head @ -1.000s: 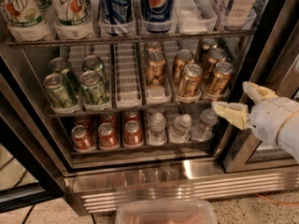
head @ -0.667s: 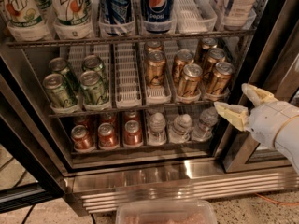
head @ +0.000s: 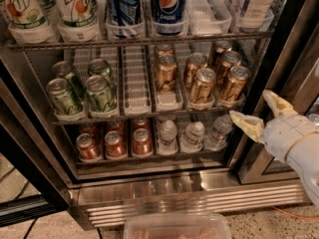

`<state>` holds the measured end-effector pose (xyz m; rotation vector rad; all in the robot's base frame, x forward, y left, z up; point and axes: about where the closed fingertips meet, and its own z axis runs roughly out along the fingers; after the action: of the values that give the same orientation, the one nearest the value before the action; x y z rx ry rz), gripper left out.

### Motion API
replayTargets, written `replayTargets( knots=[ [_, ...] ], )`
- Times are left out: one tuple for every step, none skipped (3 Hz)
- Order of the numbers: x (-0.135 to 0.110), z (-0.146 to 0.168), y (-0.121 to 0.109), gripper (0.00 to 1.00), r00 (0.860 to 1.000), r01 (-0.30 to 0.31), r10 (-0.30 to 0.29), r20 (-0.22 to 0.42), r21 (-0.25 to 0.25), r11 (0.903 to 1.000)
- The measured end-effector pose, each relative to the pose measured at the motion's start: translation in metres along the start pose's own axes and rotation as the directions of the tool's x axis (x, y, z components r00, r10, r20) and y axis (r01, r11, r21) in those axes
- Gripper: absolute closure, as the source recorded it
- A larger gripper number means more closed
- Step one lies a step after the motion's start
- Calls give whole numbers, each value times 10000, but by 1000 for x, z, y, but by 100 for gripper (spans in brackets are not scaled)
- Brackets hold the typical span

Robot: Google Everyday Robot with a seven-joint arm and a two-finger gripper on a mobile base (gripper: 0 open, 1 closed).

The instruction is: Pick orange can from middle shelf of fridge

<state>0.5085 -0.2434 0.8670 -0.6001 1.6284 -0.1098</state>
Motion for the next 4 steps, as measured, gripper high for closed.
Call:
replayTargets(
  knots=[
    [-4,3,3,29,10000,-25,26,83,-62,10000],
    [-4,3,3,31,10000,-26,26,84,-62,10000],
    [-4,4,4,34,9999,-59,60,113,-53,10000],
    [-3,10,6,35,9997,4,-7,254,129,9999]
  ],
)
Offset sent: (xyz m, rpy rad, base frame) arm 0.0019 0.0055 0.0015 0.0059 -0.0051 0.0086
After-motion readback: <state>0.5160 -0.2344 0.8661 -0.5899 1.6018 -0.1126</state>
